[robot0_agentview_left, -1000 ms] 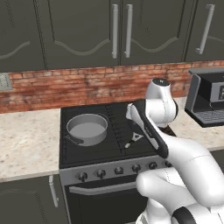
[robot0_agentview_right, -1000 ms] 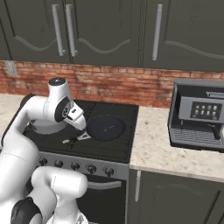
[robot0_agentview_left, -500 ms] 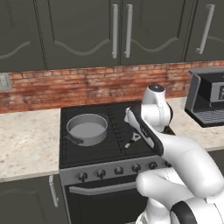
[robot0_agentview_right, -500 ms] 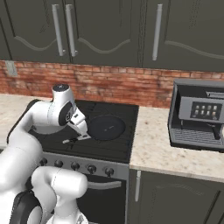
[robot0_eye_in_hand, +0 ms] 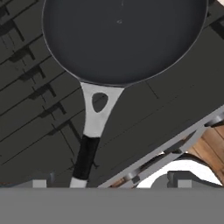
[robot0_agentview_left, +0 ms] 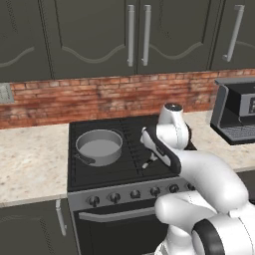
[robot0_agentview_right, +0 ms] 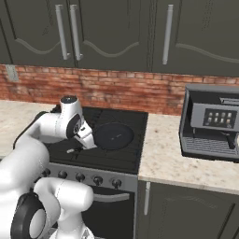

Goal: Move the pot and pan from the stove into the sink.

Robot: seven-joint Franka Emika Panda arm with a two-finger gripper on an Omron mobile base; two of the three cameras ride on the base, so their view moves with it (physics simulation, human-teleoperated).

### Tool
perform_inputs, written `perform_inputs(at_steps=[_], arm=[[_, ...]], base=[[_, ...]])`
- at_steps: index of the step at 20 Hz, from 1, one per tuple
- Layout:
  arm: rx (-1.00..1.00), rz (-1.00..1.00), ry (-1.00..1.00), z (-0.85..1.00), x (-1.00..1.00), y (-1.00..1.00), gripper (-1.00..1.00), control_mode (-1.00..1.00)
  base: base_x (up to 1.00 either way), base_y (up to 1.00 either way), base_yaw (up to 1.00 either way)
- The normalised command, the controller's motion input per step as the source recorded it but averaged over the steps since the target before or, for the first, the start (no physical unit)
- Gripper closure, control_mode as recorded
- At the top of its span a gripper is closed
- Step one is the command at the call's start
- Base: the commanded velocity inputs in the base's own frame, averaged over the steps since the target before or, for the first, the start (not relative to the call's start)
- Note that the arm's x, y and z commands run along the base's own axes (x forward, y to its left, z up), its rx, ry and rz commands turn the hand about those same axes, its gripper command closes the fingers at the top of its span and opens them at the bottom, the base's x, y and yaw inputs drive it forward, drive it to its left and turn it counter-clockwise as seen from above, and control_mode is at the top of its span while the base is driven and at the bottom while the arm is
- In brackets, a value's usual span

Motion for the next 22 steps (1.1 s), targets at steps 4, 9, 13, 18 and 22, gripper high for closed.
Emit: perform_inputs(at_steps=[4, 9, 13, 18, 22], arm=[[0.01, -0.07, 0.03, -0.34, 0.12, 0.00, -1.00, -1.00], [0.00, -0.07, 0.02, -0.33, 0.18, 0.00, -1.00, -1.00], [0.00, -0.08, 0.01, -0.31, 0.26, 0.00, -1.00, -1.00], [0.00, -0.08, 0.01, -0.30, 0.22, 0.00, -1.00, -1.00], [0.00, -0.07, 0.00, -0.29, 0.15, 0.00, -1.00, -1.00]], base=[[0.00, 0.00, 0.00], [0.00, 0.00, 0.00], [0.00, 0.00, 0.00], [0.00, 0.00, 0.00], [0.00, 0.00, 0.00]])
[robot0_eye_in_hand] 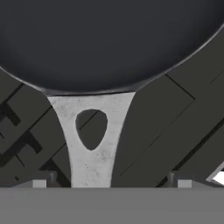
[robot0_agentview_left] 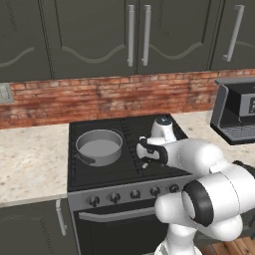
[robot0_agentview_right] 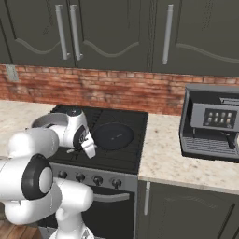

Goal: Move the pot and pan from the stove into the sink.

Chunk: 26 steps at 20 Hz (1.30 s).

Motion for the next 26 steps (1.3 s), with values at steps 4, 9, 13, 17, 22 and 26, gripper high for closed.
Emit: perform_inputs(at_steps=[4, 9, 13, 17, 22, 26], arm=[[0.00, -0.06, 0.01, -0.28, 0.12, 0.00, -1.00, -1.00], [0.00, -0.06, 0.00, -0.22, 0.14, 0.00, -1.00, -1.00], [0.00, -0.04, 0.00, -0.09, 0.19, 0.00, -1.00, -1.00], [0.00, 0.00, 0.01, -0.04, 0.07, 0.00, 1.00, -1.00], [0.00, 0.00, 0.00, 0.00, 0.00, 0.00, 1.00, -1.00], [0.00, 0.00, 0.00, 0.00, 0.00, 0.00, 1.00, -1.00]], base=[[0.00, 0.00, 0.00], [0.00, 0.00, 0.00], [0.00, 0.00, 0.00], [0.00, 0.00, 0.00], [0.00, 0.00, 0.00], [0.00, 0.00, 0.00]])
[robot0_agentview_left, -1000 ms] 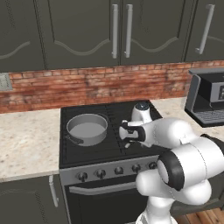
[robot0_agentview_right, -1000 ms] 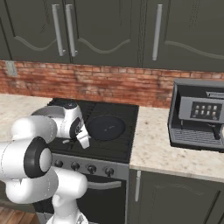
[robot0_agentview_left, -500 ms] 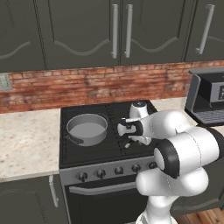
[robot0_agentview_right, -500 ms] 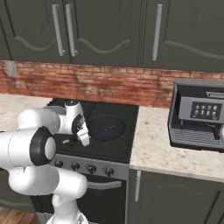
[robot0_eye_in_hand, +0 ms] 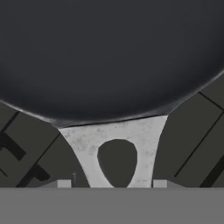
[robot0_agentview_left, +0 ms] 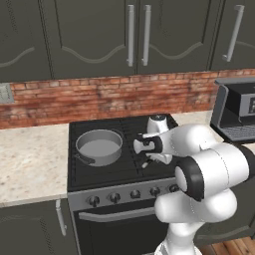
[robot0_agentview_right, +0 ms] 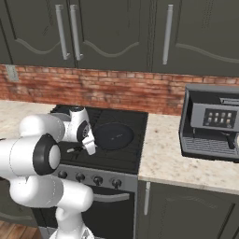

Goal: Move the pot and pan from the stove into the sink.

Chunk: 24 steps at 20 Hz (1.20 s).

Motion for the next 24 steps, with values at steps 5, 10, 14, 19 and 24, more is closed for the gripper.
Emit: perform_inputs(at_steps=[5, 10, 14, 19, 24], arm=[[0.00, -0.05, -0.06, 0.26, 0.00, 0.00, 1.00, -1.00], [0.01, -0.07, -0.09, 0.66, 0.00, 0.00, 1.00, -1.00], [0.04, -0.03, -0.05, 0.72, -0.03, 0.00, 1.00, -1.00], [0.05, 0.00, -0.03, 0.80, -0.08, 0.00, 1.00, -1.00], [0.06, 0.01, -0.03, 0.86, -0.09, 0.00, 1.00, -1.00]], base=[[0.00, 0.00, 0.00], [0.00, 0.00, 0.00], [0.00, 0.00, 0.00], [0.00, 0.00, 0.00], [0.00, 0.00, 0.00]])
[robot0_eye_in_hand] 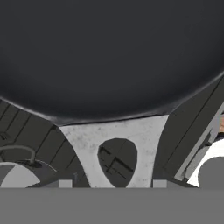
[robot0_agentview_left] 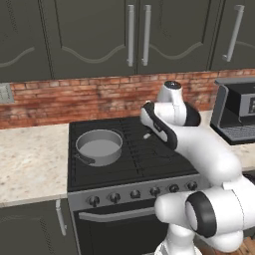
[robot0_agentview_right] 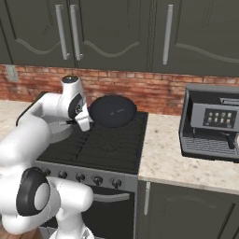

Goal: Move the pot and pan from the stove into the sink.

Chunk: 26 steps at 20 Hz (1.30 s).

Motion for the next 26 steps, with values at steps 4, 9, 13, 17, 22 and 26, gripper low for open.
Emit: perform_inputs(at_steps=[4, 9, 13, 17, 22, 26], arm=[[0.03, 0.04, 0.00, 0.80, -0.21, 0.02, 1.00, -1.00], [0.00, 0.09, 0.01, 0.56, -0.41, 0.13, 1.00, -1.00], [0.00, 0.14, 0.01, 0.15, -0.68, 0.22, 1.00, -1.00], [0.00, 0.14, -0.05, -0.05, -0.86, 0.15, 1.00, -1.00], [-0.01, 0.14, -0.14, -0.09, -0.78, 0.06, 1.00, -1.00], [-0.10, 0.14, -0.34, 0.00, -0.50, 0.00, 1.00, -1.00]], base=[[0.00, 0.00, 0.00], [0.00, 0.00, 0.00], [0.00, 0.00, 0.00], [0.00, 0.00, 0.00], [0.00, 0.00, 0.00], [0.00, 0.00, 0.00]])
